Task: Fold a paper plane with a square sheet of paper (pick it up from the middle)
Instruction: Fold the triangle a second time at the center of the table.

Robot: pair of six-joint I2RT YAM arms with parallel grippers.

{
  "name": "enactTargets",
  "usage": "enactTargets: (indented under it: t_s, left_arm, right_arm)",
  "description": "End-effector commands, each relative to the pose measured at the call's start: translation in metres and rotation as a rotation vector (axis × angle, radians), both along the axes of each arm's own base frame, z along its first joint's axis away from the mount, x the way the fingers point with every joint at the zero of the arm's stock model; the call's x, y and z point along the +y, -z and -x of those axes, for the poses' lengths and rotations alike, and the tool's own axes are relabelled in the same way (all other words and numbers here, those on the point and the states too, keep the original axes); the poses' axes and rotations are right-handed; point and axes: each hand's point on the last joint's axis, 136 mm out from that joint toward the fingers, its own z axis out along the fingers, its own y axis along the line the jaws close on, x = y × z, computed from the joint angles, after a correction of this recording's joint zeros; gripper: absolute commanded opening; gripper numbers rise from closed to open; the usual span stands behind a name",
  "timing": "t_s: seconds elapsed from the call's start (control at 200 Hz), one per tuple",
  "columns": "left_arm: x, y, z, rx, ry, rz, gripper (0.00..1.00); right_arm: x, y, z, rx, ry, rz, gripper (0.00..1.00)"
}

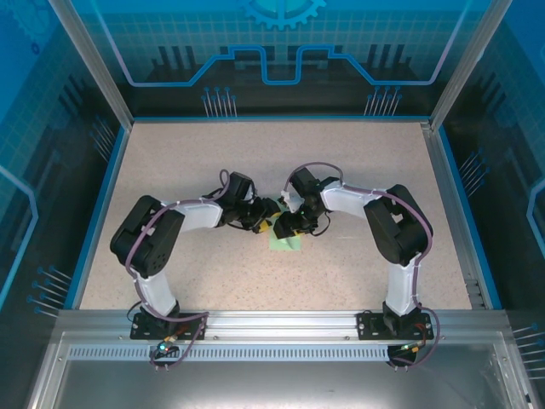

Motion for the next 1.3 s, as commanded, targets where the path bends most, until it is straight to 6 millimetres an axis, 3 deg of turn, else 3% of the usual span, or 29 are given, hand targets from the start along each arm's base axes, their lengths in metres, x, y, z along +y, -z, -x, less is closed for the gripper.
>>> enactTargets:
  t_s: [0.0, 0.25, 0.6, 0.85, 0.96, 1.145, 1.296]
  left_arm:
    - [-0.008, -0.001, -0.005, 0.010, -0.002, 0.022, 0.48]
    - [-0.012, 0.007, -0.009, 0.021, 0.007, 0.019, 0.44]
    - [-0.008, 0.023, -0.006, 0.057, 0.006, -0.024, 0.41]
    - [-0.005, 0.032, -0.002, 0.078, 0.008, -0.049, 0.39]
    - [-0.005, 0.032, -0.001, 0.076, 0.012, -0.053, 0.38]
    - [-0.004, 0.031, 0.000, 0.074, 0.015, -0.055, 0.37]
    - [-0.004, 0.030, 0.000, 0.071, 0.019, -0.055, 0.36]
  right_arm:
    - [-0.008, 0.020, 0.004, 0.009, -0.008, 0.041, 0.60]
    - [-0.004, 0.012, 0.004, -0.010, -0.022, 0.007, 0.63]
    - [0.010, -0.037, -0.007, -0.096, -0.019, -0.197, 0.72]
    - [-0.007, -0.064, -0.025, -0.187, 0.063, -0.230, 0.72]
    - [-0.020, -0.056, -0.047, -0.182, 0.186, -0.160, 0.63]
    - [-0.040, -0.024, -0.084, -0.136, 0.364, 0.020, 0.36]
    - [-0.043, -0.010, -0.100, -0.118, 0.418, 0.044, 0.33]
